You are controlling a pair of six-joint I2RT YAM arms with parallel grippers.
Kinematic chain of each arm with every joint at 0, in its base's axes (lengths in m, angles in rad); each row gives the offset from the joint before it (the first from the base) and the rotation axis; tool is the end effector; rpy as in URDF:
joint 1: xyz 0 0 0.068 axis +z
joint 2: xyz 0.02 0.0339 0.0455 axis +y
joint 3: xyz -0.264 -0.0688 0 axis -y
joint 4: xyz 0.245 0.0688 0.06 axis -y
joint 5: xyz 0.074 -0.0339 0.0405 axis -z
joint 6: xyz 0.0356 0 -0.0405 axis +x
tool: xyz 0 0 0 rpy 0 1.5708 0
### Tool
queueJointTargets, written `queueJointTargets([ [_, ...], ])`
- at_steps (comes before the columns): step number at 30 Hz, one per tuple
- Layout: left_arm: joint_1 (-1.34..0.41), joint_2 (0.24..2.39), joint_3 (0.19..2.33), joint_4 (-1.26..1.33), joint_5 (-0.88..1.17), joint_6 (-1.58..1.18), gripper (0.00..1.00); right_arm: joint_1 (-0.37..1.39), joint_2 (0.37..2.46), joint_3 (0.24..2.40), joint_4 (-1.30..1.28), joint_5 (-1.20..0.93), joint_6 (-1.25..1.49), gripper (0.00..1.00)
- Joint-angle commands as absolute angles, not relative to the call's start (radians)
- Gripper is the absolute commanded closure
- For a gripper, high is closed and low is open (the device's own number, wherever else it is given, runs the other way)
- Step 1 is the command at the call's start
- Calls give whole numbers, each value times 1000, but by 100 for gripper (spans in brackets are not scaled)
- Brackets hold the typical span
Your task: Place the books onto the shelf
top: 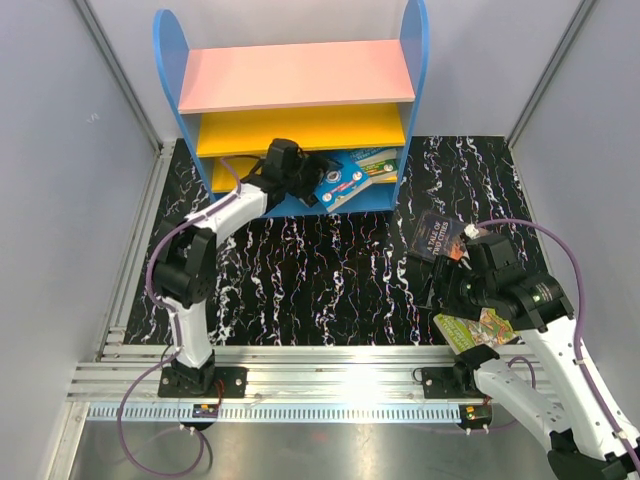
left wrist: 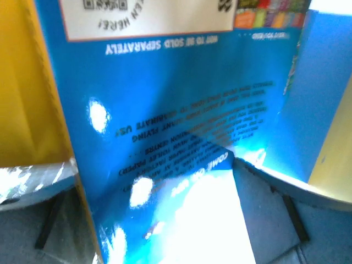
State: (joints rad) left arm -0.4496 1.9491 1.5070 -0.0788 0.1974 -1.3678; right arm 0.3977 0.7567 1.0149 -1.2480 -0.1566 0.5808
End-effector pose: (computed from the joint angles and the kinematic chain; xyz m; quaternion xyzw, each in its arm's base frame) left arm 0.4104 -0.2058 0.2540 -0.3373 0.7939 -0.4458 0.2393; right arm 0.0988 0.0475 0.3241 0.0650 0.9532 0.2004 0.2168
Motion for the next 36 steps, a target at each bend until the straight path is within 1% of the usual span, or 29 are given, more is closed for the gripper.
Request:
queueJointTargets([
  [1,-472,1727,1517,48,103,-1184,100,405,744,1011,-1209,-187,580,25],
  [3,-479,1689,1462,133,75,-1203,100,403,744,1011,-1212,-190,580,26],
  [4,-485,1677,1418,282,68,-1213,100,403,741,1011,-1218,-192,575,26],
  [5,-486,1664,1326,376,60,-1250,100,403,739,1009,-1221,-192,575,27],
  [6,-486,1652,1281,467,48,-1271,100,402,735,1006,-1226,-198,574,27],
  [7,-485,1652,1247,621,43,-1294,100,403,733,1003,-1233,-201,575,28],
  [8,-486,1657,1192,703,38,-1322,100,403,732,1002,-1238,-202,571,28],
  [9,-486,1663,1183,763,34,-1333,100,403,732,1002,-1242,-207,569,28],
  [15,-494,1727,1197,912,40,-1356,100,403,701,1002,-1261,-241,551,30],
  [19,-499,1772,1183,1144,29,-1400,100,403,712,1005,-1264,-253,545,30],
  [23,-499,1801,1206,1190,51,-1442,100,403,726,1002,-1259,-256,545,30],
  [26,-497,1816,1242,1224,101,-1446,100,403,723,994,-1256,-259,545,31],
  [28,-495,1867,1282,1270,161,-1459,100,403,719,991,-1252,-259,542,31],
  [32,-495,1999,1443,1377,277,-1557,100,403,727,989,-1249,-265,537,31],
  [33,-495,2044,1459,1446,308,-1581,100,403,726,989,-1249,-267,537,31],
  [36,-492,2091,1508,1508,377,-1652,100,405,726,989,-1249,-268,534,31],
])
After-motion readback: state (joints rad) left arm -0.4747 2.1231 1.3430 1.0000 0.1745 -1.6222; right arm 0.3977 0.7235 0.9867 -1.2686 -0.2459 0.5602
